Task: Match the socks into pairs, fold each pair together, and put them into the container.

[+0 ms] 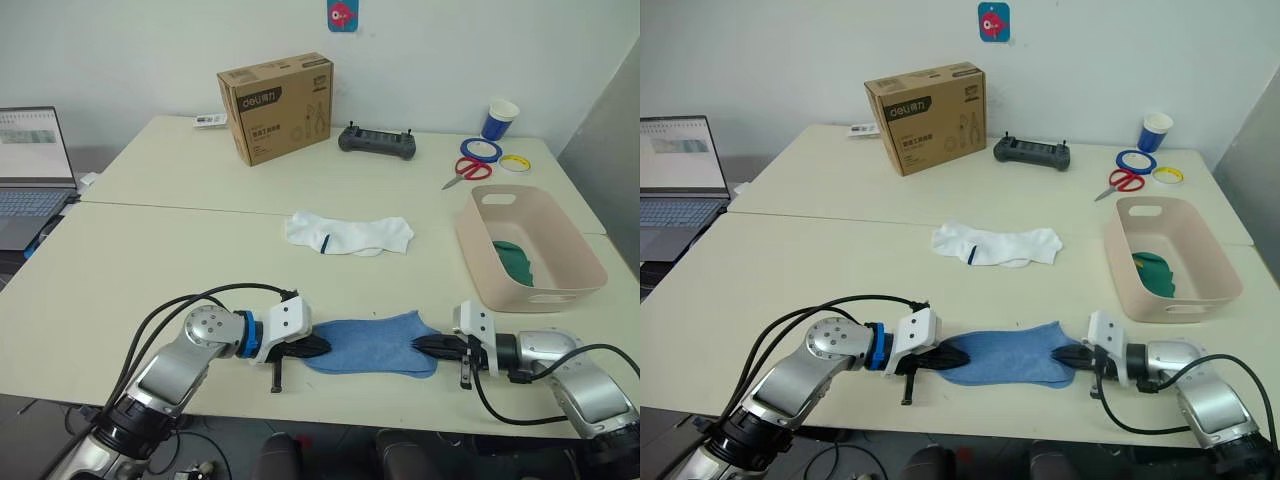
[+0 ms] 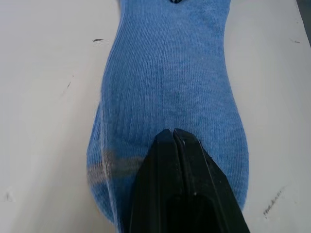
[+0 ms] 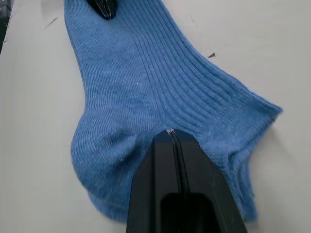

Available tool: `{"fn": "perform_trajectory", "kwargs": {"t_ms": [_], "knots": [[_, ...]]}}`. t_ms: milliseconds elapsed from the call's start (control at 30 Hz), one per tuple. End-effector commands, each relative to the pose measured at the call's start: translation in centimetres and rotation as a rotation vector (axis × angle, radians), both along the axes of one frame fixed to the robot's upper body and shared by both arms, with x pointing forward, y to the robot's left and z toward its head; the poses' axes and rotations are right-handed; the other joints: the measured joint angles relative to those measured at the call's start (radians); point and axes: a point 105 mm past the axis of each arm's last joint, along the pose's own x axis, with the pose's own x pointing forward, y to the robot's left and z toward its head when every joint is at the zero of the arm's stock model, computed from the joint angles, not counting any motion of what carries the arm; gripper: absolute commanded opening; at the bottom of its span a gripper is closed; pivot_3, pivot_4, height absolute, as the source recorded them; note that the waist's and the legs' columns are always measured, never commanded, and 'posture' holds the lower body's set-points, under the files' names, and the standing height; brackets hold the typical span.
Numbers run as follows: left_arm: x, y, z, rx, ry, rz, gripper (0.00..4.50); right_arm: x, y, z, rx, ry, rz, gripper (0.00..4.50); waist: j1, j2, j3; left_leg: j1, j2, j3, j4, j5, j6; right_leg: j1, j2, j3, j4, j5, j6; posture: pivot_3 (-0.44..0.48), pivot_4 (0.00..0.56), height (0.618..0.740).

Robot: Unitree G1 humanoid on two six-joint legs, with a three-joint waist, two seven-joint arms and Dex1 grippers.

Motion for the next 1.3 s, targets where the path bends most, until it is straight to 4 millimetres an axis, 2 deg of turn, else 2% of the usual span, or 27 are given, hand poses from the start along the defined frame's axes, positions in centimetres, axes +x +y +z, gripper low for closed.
{"fn": "perform_trajectory", "kwargs": {"t_ms": [33,167,267,333,400,500,633,667,833,933,1100,1200,1267,1300], "knots": [[0.0,1.2,0.3,0.007,-0.016,0.029,0.01,-0.3,-0.9,0.9,-0.028,-0.049,0.016,0.0,0.0,0.0,0.0,0.0,0.0,0.0,0.0,0.0,0.0,0.0,0.0,0.0,0.0,0.0,0.0,0.0,0.15,0.74],[0.2,0.8,1.5,-0.062,-0.047,0.035,0.01,-0.3,-0.7,2.7,0.023,-0.087,0.012,0.0,0.0,0.0,0.0,0.0,0.0,0.0,0.0,0.0,0.0,0.0,0.0,0.0,0.0,-0.002,-0.003,0.0,0.15,0.74],[0.4,-0.3,3.4,-0.154,-0.083,0.019,0.01,-0.5,0.5,4.4,0.081,-0.107,0.039,0.0,0.0,0.0,0.0,0.0,0.0,0.0,0.0,0.0,0.0,0.0,0.0,0.0,0.0,-0.002,-0.003,0.0,0.15,0.74],[0.1,-0.9,3.9,-0.18,-0.077,-0.003,0.01,-0.6,1.4,4.9,0.116,-0.1,0.056,0.0,0.0,0.0,0.0,0.0,0.0,0.0,0.0,0.0,0.0,0.0,0.0,0.0,0.0,0.001,0.001,0.0,0.15,0.74],[-0.5,-1.3,3.4,-0.162,-0.057,-0.035,0.01,-1.1,2.2,4.2,0.11,-0.071,0.079,0.0,0.001,0.0,0.0,0.0,0.0,0.0,0.0,0.0,0.0,0.0,0.0,0.0,0.0,0.001,0.001,0.0,0.15,0.74],[-1.4,-1.1,1.7,-0.088,-0.029,-0.079,0.01,-1.9,2.4,2.5,0.07,-0.025,0.099,0.0,0.001,0.0,0.0,0.0,0.0,0.0,-0.001,0.0,0.0,0.0,0.0,0.0,0.0,0.0,0.001,0.0,0.15,0.74],[-1.2,-0.5,0.6,-0.032,-0.028,-0.062,0.01,-2.2,1.2,0.6,0.001,0.012,0.077,0.0,0.001,0.0,0.0,0.0,0.0,0.001,-0.001,0.0,0.0,0.0,0.0,0.0,-0.001,0.0,0.0,0.0,0.15,0.74],[-0.9,-0.2,0.4,-0.017,-0.03,-0.043,0.01,-2.2,0.6,0.3,-0.013,0.012,0.064,0.0,0.001,0.0,0.0,0.0,0.0,0.001,0.0,0.0,0.0,0.0,0.0,0.0,-0.001,-0.003,-0.004,0.0,0.15,0.74],[-0.5,0.8,-0.1,0.019,-0.039,-0.024,0.01,-2.0,-0.9,0.1,-0.048,0.006,0.036,0.0,0.0,0.0,0.0,0.001,0.0,0.001,0.0,0.0,0.0,0.0,0.0,0.001,0.0,-0.003,-0.005,0.0,0.15,0.74],[-1.0,0.6,0.5,-0.028,-0.025,-0.036,0.01,-2.0,-0.6,1.6,0.007,0.015,0.029,0.0,0.001,0.0,0.0,0.001,0.0,0.001,0.0,0.0,0.0,0.0,0.0,0.001,0.0,-0.003,-0.005,0.0,0.15,0.74],[-0.8,-0.2,3.3,-0.175,-0.024,-0.008,0.01,-1.5,1.4,5.2,0.163,0.025,-0.008,0.0,0.0,0.0,0.0,0.001,0.0,0.001,0.0,0.0,0.0,0.0,0.0,0.001,0.0,-0.003,-0.004,0.0,0.15,0.74],[0.8,0.1,5.9,-0.298,-0.035,0.11,0.01,0.5,2.1,8.0,0.297,-0.017,-0.096,0.0,-0.002,0.0,0.0,0.001,0.001,0.0,0.0,0.0,0.0,0.0,0.0,0.0,0.0,-0.002,-0.003,0.0,0.15,0.74],[2.0,0.4,6.9,-0.356,-0.06,0.188,0.01,1.9,2.0,8.9,0.329,-0.066,-0.157,0.0,-0.001,0.0,0.0,0.001,0.0,0.0,0.0,0.0,0.0,0.0,0.0,0.0,0.0,0.001,0.001,0.0,0.15,0.74],[2.7,0.6,7.2,-0.382,-0.081,0.228,0.0,2.8,1.7,9.1,0.331,-0.106,-0.198,0.18,-0.001,0.0,0.0,0.001,0.0,0.0,0.0,0.0,0.0,0.0,0.0,0.0,0.0,0.001,0.002,0.0,0.15,0.74]]}}
